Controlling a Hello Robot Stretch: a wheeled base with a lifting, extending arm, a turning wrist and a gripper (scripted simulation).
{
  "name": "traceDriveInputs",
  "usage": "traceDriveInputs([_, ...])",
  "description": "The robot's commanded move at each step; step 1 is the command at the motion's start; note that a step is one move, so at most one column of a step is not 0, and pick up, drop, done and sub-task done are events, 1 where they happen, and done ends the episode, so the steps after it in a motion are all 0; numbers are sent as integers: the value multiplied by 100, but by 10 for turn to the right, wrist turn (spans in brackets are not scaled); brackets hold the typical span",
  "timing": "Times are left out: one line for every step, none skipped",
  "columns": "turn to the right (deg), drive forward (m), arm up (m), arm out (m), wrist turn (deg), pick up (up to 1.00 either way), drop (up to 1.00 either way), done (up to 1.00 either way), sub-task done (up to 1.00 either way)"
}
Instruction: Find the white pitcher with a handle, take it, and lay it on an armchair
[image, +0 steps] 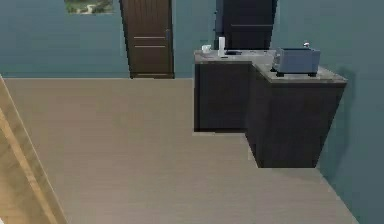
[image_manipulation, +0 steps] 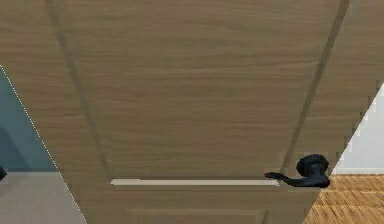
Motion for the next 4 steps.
traceDriveInputs([0,30,0,0,0,0,0,0,0])
traceDriveInputs([-210,0,0,0,0,0,0,0,0])
traceDriveInputs([0,55,0,0,0,0,0,0,0])
traceDriveInputs([-270,0,0,0,0,0,0,0,0])
